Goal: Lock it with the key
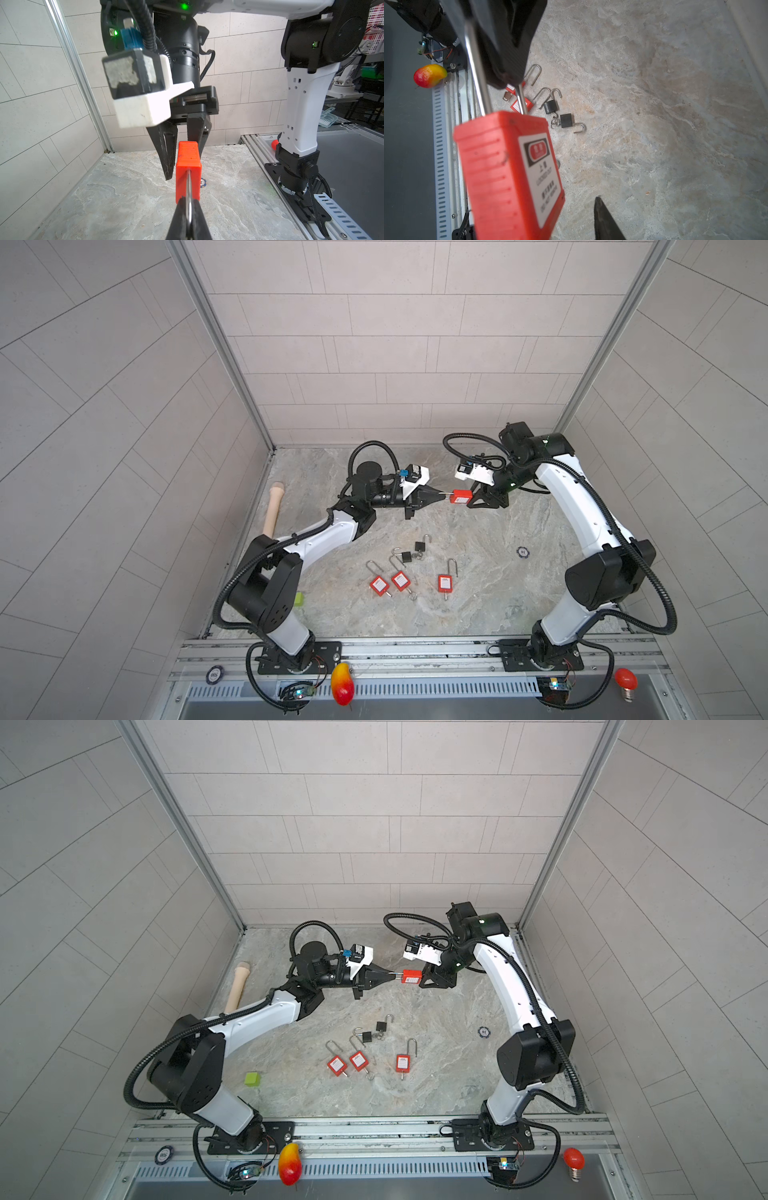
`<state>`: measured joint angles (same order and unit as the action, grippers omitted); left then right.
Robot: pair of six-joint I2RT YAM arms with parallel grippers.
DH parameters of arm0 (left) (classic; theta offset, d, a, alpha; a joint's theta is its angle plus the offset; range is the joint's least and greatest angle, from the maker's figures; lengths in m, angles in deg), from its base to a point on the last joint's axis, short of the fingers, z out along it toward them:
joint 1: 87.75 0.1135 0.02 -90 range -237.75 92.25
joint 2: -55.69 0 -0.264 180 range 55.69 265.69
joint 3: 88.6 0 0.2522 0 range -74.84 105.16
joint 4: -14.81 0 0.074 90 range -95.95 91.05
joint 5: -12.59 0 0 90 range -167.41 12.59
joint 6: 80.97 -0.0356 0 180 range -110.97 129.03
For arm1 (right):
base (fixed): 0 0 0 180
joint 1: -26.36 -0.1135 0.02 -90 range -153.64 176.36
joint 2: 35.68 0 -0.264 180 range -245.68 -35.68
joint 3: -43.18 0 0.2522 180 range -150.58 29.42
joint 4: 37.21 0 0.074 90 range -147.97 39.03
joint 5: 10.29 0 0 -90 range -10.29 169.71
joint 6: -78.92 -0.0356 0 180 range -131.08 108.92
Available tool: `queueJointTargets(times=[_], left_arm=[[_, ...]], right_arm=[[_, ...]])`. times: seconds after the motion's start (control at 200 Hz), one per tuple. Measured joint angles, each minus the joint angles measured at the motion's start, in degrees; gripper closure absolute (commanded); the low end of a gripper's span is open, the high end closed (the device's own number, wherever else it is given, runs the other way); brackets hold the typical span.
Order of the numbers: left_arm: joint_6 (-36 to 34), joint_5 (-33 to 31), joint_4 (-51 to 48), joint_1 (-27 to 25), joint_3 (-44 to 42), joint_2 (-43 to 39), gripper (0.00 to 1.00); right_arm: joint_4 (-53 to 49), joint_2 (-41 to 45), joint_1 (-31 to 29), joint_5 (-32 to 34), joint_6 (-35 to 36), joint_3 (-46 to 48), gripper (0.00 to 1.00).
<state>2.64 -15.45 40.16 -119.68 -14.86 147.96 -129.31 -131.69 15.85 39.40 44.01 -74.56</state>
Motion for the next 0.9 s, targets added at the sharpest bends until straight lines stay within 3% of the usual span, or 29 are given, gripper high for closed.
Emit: queueJointTargets(times=[0.901], left_arm=[[-0.07,0.0,-0.24,-0.02,0.0,-0.02,1.0]], right_arm=[[4.0,6.67,-0.48,1.97,4.07,4.24,0.82]])
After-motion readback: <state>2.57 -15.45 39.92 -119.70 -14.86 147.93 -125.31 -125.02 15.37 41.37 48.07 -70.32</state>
